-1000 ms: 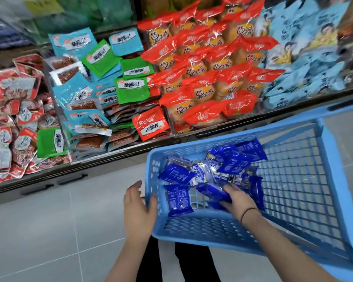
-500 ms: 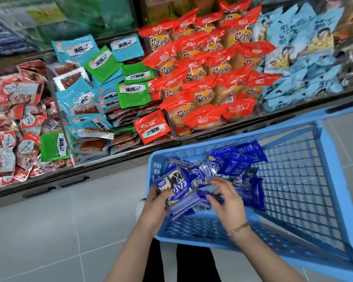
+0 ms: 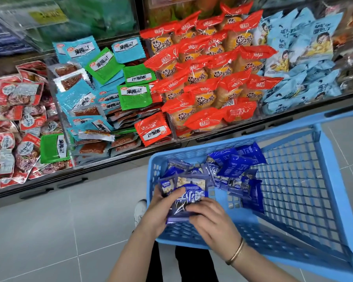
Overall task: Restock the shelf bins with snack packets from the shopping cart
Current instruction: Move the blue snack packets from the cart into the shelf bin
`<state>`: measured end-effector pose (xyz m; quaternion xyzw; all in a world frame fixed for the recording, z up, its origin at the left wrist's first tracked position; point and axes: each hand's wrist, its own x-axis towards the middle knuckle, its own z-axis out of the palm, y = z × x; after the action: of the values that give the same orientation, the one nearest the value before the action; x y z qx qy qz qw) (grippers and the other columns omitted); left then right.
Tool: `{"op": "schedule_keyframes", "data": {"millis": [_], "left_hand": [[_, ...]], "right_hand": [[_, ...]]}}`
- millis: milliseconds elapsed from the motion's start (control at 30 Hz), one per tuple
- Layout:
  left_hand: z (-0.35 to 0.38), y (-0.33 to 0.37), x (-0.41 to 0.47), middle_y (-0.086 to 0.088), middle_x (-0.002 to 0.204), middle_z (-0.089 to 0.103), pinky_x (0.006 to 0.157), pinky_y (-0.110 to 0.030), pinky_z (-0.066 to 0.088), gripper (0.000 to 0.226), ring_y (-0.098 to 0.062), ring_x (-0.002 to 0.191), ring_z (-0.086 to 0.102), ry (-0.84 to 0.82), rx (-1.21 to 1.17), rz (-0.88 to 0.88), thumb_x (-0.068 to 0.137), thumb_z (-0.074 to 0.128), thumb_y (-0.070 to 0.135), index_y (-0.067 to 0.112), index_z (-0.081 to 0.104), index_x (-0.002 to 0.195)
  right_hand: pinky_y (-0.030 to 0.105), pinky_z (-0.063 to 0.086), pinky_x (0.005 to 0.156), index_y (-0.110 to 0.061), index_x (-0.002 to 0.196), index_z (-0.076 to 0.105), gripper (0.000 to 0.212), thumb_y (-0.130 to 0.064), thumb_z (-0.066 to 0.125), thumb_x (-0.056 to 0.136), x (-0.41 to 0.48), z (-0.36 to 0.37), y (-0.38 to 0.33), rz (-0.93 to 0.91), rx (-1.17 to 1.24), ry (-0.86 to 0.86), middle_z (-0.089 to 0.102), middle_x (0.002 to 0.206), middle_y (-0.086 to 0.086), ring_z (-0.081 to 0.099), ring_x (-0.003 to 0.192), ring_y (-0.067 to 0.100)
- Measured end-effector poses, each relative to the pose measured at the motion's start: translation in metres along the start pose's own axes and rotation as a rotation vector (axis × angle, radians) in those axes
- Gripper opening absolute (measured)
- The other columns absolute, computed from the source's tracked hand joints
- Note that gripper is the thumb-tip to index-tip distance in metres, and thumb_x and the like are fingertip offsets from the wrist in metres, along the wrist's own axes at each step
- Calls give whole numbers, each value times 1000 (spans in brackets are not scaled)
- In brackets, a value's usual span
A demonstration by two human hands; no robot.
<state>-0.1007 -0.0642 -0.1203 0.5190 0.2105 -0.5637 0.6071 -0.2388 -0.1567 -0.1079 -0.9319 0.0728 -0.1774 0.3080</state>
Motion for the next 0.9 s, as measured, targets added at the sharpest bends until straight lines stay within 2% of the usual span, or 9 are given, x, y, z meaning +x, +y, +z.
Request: {"op": "schedule_keyframes", "data": {"millis": [167, 233, 367, 433, 500, 600, 733, 800, 900], "left_hand": [[-13, 0, 2, -14, 106, 72, 68, -35, 58, 63, -29, 92, 71, -27, 87, 48, 66, 74, 12, 21, 49, 123], [-15, 2, 1, -12, 109, 71, 76, -39, 58, 66, -29, 97, 70, -47, 173, 56, 67, 78, 11, 22, 48, 125], [-19, 7, -2, 11, 104, 73, 80, -28, 57, 58, -11, 98, 69, -200, 466, 25, 72, 78, 24, 37, 47, 120], [-16, 10, -3, 18, 95, 73, 73, -23, 56, 35, -5, 90, 70, -199, 464, -53, 82, 69, 44, 42, 49, 112], [-15, 12, -3, 2, 106, 74, 82, -35, 57, 41, -19, 98, 70, -162, 369, -114, 87, 45, 58, 34, 55, 119], [-17, 16, -1, -1, 117, 70, 89, -41, 55, 47, -23, 107, 67, -125, 270, -96, 96, 26, 57, 31, 53, 125], [-16, 23, -2, 3, 109, 73, 75, -33, 58, 42, -19, 101, 69, -150, 262, -145, 99, 21, 53, 34, 55, 115], [-13, 24, -2, 10, 110, 72, 87, -35, 54, 38, -12, 105, 67, -154, 290, -127, 99, 24, 52, 36, 53, 116], [-10, 23, -2, 6, 144, 49, 112, -45, 33, 58, -11, 131, 47, -150, 268, -71, 95, 24, 57, 28, 38, 143]], "right_hand": [[20, 38, 99, -24, 91, 60, 14, -25, 69, 80, 5, -5, -3, 448, 316, 62, 60, 110, -9, 54, 106, 3], [18, 38, 98, -30, 105, 54, 38, -15, 73, 76, 14, -6, 4, 680, 378, 118, 53, 116, -12, 49, 112, 0], [7, 40, 86, -33, 126, 41, 62, -14, 74, 77, 29, -15, 26, 935, 559, -254, 49, 125, -10, 52, 107, 3], [8, 43, 81, -33, 120, 46, 56, -16, 76, 76, 35, -23, 39, 975, 621, -439, 55, 121, -3, 56, 103, 9], [15, 44, 83, -32, 116, 51, 52, -18, 78, 73, 41, -34, 50, 993, 594, -477, 58, 113, -4, 57, 100, 8], [11, 47, 72, -24, 109, 60, 39, -14, 75, 75, 47, -50, 61, 990, 587, -399, 64, 99, -2, 59, 82, -1], [29, 50, 77, -13, 99, 63, 21, -6, 70, 80, 50, -53, 62, 966, 675, -396, 67, 97, 14, 60, 83, 17], [23, 48, 75, -10, 97, 61, 19, -6, 69, 81, 52, -47, 59, 929, 695, -436, 66, 95, 10, 59, 81, 12], [21, 43, 68, -14, 91, 54, 14, -8, 65, 84, 53, -36, 56, 941, 731, -350, 58, 80, -1, 53, 71, 9]]}}
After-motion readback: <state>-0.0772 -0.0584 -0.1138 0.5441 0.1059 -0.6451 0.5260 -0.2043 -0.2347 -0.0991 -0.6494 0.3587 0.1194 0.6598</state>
